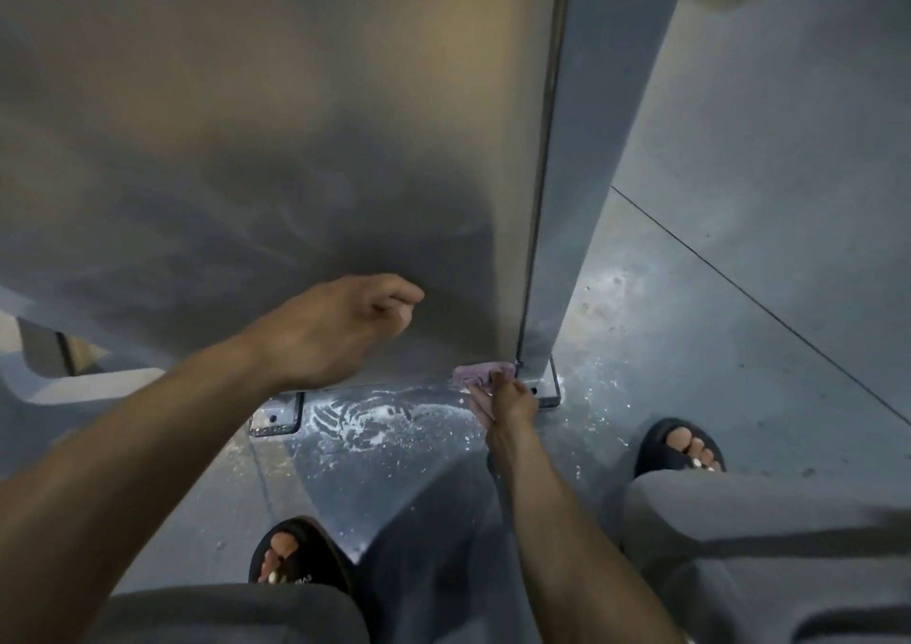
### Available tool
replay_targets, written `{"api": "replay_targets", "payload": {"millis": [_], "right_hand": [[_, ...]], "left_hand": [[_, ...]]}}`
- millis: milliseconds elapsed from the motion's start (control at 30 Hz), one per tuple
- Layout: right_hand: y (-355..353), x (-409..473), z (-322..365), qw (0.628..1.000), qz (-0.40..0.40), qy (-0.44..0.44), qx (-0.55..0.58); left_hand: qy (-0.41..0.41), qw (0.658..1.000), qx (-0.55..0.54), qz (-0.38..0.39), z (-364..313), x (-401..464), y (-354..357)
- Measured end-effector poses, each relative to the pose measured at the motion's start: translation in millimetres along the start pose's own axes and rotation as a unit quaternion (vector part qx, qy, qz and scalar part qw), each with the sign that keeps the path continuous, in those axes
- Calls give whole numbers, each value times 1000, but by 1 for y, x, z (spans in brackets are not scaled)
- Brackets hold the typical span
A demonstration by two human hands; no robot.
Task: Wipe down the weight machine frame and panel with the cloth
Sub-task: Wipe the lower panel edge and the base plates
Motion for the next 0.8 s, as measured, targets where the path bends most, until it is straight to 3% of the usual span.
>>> {"api": "replay_targets", "payload": {"millis": [133, 200, 333, 567, 800], "right_hand": [[-11, 5, 18, 999, -39, -13, 16], [-19, 4, 34, 996, -67, -52, 40], [-50, -8, 69, 977, -154, -146, -15], [-54, -29, 45, 991, -50, -77, -101], [-87, -50, 36, 993, -1, -20, -115]], "left_hand": [[-8, 1000, 14, 18, 2, 5, 7], [-13, 999, 15, 26, 5, 6, 9], [0, 1000, 21, 21, 2, 6, 8], [34, 998, 35, 50, -7, 7, 14], [50, 995, 70, 42, 2, 3, 15]]}}
Point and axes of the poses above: each hand's wrist, its own x-axis towards the middle knuckle, its own y-axis out of the palm, z = x × y, the point moved 9 cm from there along x, towards the middle knuckle, and after that the axes turned 5 degrees about -y, right-handed, at the moved point
